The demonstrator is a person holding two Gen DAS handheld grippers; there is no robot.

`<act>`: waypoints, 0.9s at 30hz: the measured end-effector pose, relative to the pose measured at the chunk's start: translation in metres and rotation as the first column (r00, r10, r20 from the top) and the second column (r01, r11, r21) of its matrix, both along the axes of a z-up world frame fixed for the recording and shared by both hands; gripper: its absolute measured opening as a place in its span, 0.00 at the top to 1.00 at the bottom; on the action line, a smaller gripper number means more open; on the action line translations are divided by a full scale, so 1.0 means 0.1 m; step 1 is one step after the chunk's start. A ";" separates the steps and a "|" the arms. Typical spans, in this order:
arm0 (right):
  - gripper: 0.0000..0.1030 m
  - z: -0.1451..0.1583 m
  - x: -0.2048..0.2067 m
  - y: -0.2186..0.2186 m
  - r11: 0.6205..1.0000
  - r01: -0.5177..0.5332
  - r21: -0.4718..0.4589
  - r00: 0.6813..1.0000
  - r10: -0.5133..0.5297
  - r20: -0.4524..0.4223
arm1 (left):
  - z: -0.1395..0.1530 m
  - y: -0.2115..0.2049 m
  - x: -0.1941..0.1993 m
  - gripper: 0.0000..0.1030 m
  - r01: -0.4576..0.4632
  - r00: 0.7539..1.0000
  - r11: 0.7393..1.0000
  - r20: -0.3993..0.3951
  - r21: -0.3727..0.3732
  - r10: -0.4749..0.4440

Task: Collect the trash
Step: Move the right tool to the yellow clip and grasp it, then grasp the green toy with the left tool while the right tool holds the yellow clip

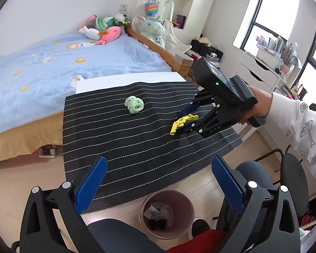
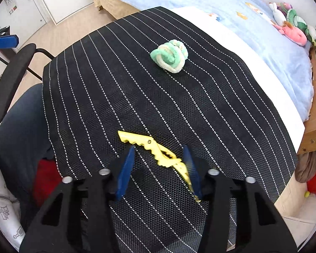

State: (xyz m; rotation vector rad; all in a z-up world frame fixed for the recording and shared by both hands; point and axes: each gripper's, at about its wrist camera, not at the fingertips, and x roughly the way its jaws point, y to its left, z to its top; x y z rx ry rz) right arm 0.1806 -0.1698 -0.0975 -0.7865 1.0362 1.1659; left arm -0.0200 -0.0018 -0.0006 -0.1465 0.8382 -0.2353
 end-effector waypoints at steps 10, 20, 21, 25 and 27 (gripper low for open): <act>0.82 0.04 -0.06 -0.09 0.999 0.036 -0.004 0.999 -0.036 0.039 | 0.00 -0.04 0.02 0.07 0.011 1.000 1.000 0.002 -0.003 -0.011; 0.87 0.21 0.00 -0.21 0.984 0.161 0.080 0.987 -0.162 -0.002 | 0.07 -0.07 0.17 0.07 0.017 1.000 1.000 0.025 0.013 -0.018; 0.87 0.22 0.01 -0.22 0.981 0.171 0.088 0.985 -0.171 -0.007 | 0.07 -0.07 0.20 0.07 0.019 0.999 1.000 0.026 0.013 -0.020; 0.87 0.29 0.00 -0.27 0.971 0.209 0.113 0.978 -0.207 -0.030 | 0.09 -0.08 0.34 0.07 0.023 0.999 0.999 0.023 0.022 -0.023; 0.87 0.30 0.00 -0.28 0.969 0.218 0.114 0.976 -0.216 -0.028 | 0.09 -0.09 0.42 0.07 0.025 0.999 0.999 0.021 0.033 -0.026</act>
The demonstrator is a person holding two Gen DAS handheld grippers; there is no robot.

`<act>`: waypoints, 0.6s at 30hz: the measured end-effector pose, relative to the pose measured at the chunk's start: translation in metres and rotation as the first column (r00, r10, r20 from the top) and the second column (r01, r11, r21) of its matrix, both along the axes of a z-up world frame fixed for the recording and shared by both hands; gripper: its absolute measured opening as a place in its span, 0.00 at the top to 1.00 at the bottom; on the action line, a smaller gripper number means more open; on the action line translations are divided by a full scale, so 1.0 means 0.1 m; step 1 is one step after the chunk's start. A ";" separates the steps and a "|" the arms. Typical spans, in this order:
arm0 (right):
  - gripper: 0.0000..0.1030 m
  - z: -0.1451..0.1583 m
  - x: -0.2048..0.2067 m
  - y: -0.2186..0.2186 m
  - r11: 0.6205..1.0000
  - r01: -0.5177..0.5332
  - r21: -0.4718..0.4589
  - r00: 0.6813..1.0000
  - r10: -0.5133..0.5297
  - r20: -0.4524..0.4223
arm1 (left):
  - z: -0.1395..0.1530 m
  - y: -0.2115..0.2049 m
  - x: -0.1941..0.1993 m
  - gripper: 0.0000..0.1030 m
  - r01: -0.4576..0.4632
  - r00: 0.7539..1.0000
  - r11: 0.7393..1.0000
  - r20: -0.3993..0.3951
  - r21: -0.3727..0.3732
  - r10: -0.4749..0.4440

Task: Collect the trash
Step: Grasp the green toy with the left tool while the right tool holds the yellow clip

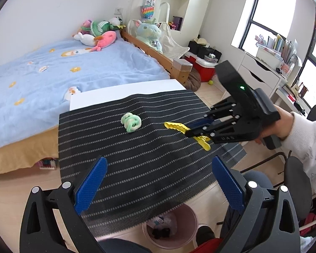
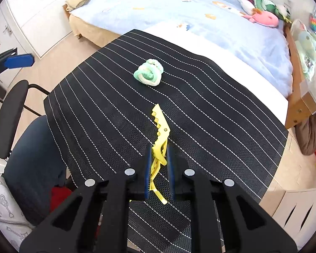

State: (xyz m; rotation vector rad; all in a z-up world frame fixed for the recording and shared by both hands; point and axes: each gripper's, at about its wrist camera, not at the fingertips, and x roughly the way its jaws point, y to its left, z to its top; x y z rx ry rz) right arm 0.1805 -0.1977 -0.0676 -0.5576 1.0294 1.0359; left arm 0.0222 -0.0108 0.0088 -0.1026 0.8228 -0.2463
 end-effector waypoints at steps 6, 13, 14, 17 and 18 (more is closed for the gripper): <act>0.87 0.07 0.03 -0.07 0.999 0.042 0.024 0.999 -0.041 -0.010 | 0.00 0.01 0.28 0.07 0.000 1.000 1.000 -0.016 0.015 0.000; 0.87 0.10 0.07 -0.14 0.995 0.088 0.044 0.996 -0.087 -0.020 | -0.04 0.04 0.61 0.07 -0.018 0.999 0.999 -0.048 0.028 0.020; 0.87 0.10 0.08 -0.15 0.995 0.093 0.043 0.996 -0.092 -0.020 | -0.05 0.04 0.67 0.07 -0.018 0.998 0.999 -0.058 0.026 0.019; 0.87 0.10 0.09 -0.17 0.994 0.103 0.040 0.995 -0.102 -0.020 | -0.09 0.04 0.82 0.07 -0.028 0.996 0.999 -0.084 0.037 0.031; 0.87 0.10 0.09 -0.17 0.994 0.106 0.040 0.994 -0.105 -0.019 | -0.11 0.05 0.88 0.07 -0.029 0.995 0.999 -0.094 0.035 0.032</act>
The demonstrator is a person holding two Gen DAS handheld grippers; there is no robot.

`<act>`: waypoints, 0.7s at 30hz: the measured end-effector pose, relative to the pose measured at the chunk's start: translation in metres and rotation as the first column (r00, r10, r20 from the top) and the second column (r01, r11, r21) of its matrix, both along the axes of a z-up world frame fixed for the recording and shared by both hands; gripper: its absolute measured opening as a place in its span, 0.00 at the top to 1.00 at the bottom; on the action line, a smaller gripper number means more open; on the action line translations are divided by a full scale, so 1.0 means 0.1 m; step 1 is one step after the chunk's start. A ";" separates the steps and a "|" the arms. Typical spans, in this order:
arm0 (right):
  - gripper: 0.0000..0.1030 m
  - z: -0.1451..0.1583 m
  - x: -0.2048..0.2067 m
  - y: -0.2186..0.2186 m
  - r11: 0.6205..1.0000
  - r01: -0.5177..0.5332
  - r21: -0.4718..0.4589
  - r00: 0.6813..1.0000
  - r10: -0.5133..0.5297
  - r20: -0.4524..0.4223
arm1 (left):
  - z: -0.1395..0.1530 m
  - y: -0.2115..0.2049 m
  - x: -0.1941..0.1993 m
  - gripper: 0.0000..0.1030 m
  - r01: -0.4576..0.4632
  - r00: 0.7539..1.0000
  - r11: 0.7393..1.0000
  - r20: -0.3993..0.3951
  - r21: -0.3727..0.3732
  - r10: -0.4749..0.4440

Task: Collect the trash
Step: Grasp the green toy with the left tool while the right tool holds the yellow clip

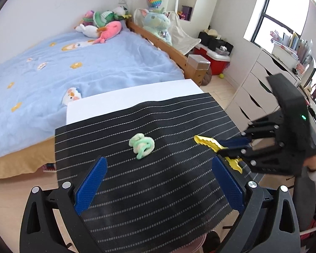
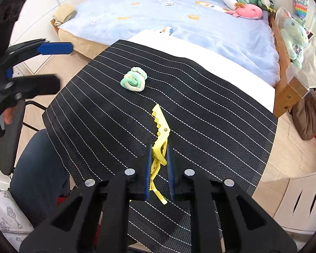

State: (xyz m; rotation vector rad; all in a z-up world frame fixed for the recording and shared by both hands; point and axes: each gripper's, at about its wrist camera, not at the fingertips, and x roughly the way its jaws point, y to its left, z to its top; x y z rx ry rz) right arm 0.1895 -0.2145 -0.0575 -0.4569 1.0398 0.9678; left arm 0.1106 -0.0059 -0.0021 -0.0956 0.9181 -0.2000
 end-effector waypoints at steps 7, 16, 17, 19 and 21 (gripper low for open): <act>0.87 0.04 0.00 -0.03 1.000 0.016 0.002 1.000 -0.016 0.004 | -0.21 0.05 0.39 0.07 -0.049 0.994 0.999 -0.094 -0.023 0.047; 0.87 0.04 0.03 -0.11 0.999 0.036 0.005 0.999 -0.036 0.000 | -0.58 0.18 0.76 0.07 -0.166 0.959 0.981 -0.249 -0.098 0.138; 0.87 0.04 0.03 -0.12 0.999 0.038 0.006 0.999 -0.038 -0.002 | -0.61 0.20 0.78 0.07 -0.178 0.954 0.979 -0.261 -0.101 0.147; 0.87 0.03 0.03 -0.14 0.999 0.041 0.008 0.999 -0.041 -0.006 | -0.67 0.21 0.82 0.07 -0.198 0.946 0.975 -0.280 -0.099 0.164; 0.87 0.01 0.04 -0.15 0.999 0.044 0.010 0.999 -0.044 -0.009 | -0.71 0.21 0.83 0.08 -0.208 0.941 0.973 -0.293 -0.098 0.171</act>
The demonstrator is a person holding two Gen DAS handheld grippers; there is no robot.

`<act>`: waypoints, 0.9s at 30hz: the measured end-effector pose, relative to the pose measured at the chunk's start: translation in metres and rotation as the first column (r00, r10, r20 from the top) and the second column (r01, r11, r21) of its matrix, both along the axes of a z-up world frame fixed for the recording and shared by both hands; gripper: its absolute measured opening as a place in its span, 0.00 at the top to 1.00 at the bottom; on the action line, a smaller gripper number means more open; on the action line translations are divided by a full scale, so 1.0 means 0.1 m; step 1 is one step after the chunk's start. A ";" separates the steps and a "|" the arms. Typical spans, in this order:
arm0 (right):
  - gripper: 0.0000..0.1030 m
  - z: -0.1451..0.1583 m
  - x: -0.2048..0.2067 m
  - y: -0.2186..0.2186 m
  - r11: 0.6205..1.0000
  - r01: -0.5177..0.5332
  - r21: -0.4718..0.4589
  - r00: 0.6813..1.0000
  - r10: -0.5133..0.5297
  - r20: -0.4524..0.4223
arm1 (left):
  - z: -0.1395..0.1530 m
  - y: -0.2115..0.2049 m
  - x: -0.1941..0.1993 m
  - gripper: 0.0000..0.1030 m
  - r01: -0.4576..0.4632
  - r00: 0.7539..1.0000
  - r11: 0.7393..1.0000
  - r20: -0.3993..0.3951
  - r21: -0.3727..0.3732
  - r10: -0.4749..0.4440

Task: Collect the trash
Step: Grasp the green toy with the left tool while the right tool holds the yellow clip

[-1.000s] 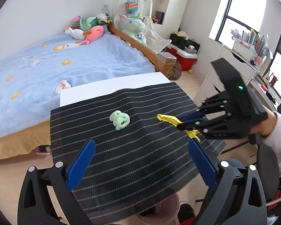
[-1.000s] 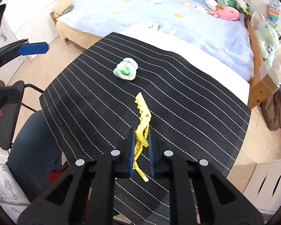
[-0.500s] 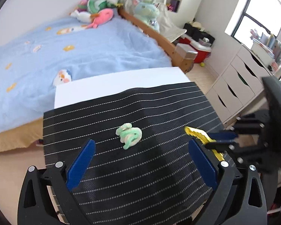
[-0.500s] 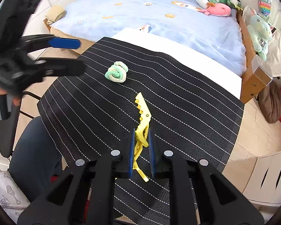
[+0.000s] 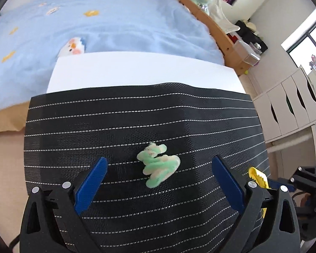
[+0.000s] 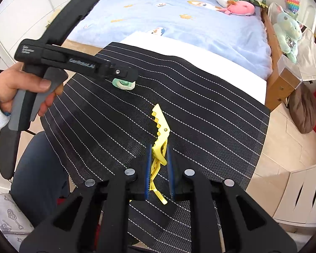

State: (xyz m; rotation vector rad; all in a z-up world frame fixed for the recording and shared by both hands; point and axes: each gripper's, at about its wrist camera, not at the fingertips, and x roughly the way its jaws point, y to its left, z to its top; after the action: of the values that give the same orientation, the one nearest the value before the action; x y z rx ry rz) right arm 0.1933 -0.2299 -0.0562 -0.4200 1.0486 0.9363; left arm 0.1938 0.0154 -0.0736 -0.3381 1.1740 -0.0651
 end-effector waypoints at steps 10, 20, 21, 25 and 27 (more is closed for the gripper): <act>0.87 -0.05 0.02 -0.04 1.000 0.008 0.006 1.000 -0.008 -0.006 | -0.09 -0.05 0.01 0.36 0.013 1.000 1.000 -0.011 -0.013 -0.013; 0.87 -0.05 0.00 -0.07 1.000 0.021 0.015 1.000 -0.021 -0.002 | -0.09 -0.10 -0.01 0.72 0.050 0.999 0.998 0.005 0.023 -0.050; 0.87 -0.05 0.00 -0.07 1.000 0.023 0.017 1.000 -0.023 -0.001 | -0.07 -0.10 -0.02 0.72 0.052 0.999 0.998 0.012 0.028 -0.053; 0.87 -0.02 -0.02 -0.09 0.999 0.037 0.032 0.999 -0.037 0.004 | 0.04 -0.16 -0.11 0.72 0.085 0.994 0.994 0.059 0.062 -0.088; 0.87 0.00 -0.04 -0.09 0.999 0.040 0.037 0.999 -0.041 0.013 | 0.11 -0.19 -0.18 0.72 0.104 0.991 0.991 0.080 0.079 -0.110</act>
State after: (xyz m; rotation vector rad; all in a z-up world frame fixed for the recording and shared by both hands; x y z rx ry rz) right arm 0.1891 -0.2390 -0.0564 -0.3731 1.0230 0.9140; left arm 0.1763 -0.0032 -0.0626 -0.2040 1.1071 -0.1275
